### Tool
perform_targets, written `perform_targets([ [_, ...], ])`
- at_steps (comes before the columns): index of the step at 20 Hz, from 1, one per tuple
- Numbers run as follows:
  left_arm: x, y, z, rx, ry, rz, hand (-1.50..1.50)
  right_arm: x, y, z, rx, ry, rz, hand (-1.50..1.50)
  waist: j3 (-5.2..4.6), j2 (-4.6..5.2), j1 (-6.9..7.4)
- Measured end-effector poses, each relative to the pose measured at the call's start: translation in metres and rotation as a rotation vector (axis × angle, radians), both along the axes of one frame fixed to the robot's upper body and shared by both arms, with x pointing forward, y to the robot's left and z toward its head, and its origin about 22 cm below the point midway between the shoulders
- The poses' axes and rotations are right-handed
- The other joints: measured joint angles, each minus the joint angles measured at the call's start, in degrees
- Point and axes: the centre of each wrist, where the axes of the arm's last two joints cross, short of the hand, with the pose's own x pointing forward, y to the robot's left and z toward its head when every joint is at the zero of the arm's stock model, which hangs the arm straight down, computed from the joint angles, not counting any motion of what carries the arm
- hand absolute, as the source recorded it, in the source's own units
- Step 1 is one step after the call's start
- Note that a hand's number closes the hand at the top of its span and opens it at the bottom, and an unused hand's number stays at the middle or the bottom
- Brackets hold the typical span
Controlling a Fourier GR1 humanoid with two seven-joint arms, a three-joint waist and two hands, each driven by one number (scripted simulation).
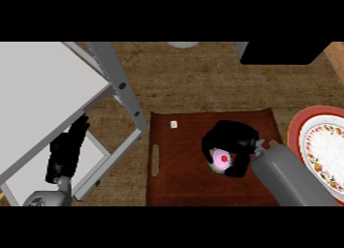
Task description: Pick the cupcake from the tray and place it in the plate
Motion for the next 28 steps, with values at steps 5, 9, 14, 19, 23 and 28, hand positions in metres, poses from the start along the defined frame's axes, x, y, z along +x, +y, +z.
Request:
perform_targets([
  [5, -0.001, -0.001, 0.002, -0.004, 0.003, -0.002, 0.0, 0.009, -0.004, 0.003, 0.062, -0.1, -0.07, 1.5, 0.01, 0.03, 0.01],
  [9, -0.004, 0.004, 0.0, 0.004, 0.005, 0.017, 0.0, 0.025, -0.046, 0.014, 0.077, -0.213, -0.415, 1.5, 0.02, -0.06, -1.48],
  [14, -0.009, 0.012, -0.002, 0.007, 0.011, 0.069, 0.0, 0.031, -0.131, 0.022, 0.0, -0.289, -1.055, 1.5, -0.05, 0.01, -5.98],
  [19, -0.012, 0.015, -0.002, 0.01, 0.011, 0.076, 0.0, 0.036, -0.182, 0.053, -0.025, -0.445, -1.649, 1.5, -0.26, -0.02, -5.23],
  [23, -0.01, 0.011, 0.001, 0.01, 0.001, 0.052, 0.0, 0.04, -0.204, 0.083, -0.053, -0.65, -2.032, 1.5, -0.42, 0.19, -3.05],
  [28, -0.004, 0.005, 0.006, 0.008, -0.007, 0.012, 0.0, 0.048, -0.204, 0.103, -0.141, -0.823, -2.37, 1.5, -0.37, 0.41, -0.47],
])
